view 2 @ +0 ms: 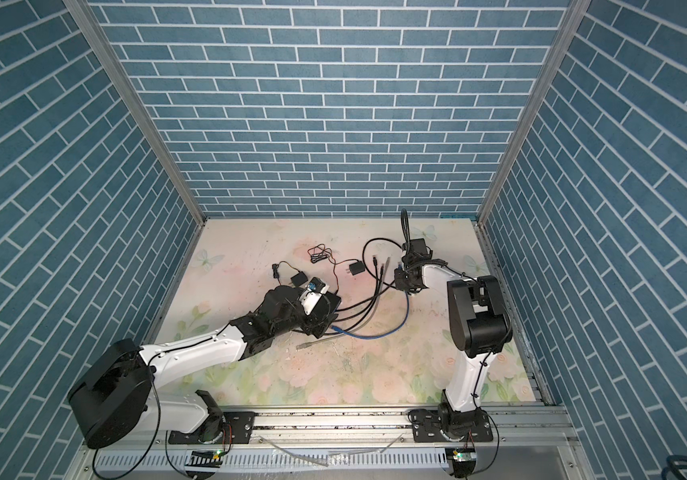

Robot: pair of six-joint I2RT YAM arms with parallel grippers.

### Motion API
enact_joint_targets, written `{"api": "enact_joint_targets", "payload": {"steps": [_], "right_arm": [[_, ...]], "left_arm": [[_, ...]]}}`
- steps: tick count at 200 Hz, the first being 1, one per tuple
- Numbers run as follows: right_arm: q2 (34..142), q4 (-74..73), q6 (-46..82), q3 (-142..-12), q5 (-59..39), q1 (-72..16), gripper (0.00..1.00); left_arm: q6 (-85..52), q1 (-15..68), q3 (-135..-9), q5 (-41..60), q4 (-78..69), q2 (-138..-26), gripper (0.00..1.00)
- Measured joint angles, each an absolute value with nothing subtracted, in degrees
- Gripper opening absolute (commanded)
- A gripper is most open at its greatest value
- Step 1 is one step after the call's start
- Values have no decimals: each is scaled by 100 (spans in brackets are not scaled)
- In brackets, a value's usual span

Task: Insert the plug into the switch port

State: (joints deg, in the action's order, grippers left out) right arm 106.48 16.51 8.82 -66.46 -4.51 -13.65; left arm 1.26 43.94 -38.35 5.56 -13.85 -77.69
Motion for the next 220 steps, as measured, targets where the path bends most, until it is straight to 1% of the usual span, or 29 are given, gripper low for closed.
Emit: {"api": "enact_joint_targets", "payload": {"steps": [29,56,73,92,111,144,161,187,220], "right_arm": [[10460,2366,880,-6820,-447,-1251,0],[10412,3063,871,-7087,-537,-1044,0],[10405,3413,854,-7212,-506,-923,0],[10337,3623,777,-7229,-414,-845,0],[10003,3509,510,-7146,-447,-825,0],[8613,2714,-423,-6517,-906,-875,0],[8121,2311,-1063,-6351,-1280,-923,0],[7762,1831,-2067,-6084,-1837,-1004,0],[7566,1621,-3371,-5798,-2526,-1085,0]], "left_arm": [[67,4390,-4003,499,-1629,-7778,100],[23,4390,-3339,259,-2388,-7605,100],[23,4390,-3033,132,-2576,-7432,100],[27,4390,-3041,30,-2582,-7288,100],[43,4390,-3245,-19,-2432,-7231,100],[40,4375,-3726,32,-2003,-7251,99],[30,4346,-4036,137,-1704,-7345,96],[23,4313,-4510,200,-1319,-7474,93],[78,4309,-4895,198,-961,-7481,94]]}}
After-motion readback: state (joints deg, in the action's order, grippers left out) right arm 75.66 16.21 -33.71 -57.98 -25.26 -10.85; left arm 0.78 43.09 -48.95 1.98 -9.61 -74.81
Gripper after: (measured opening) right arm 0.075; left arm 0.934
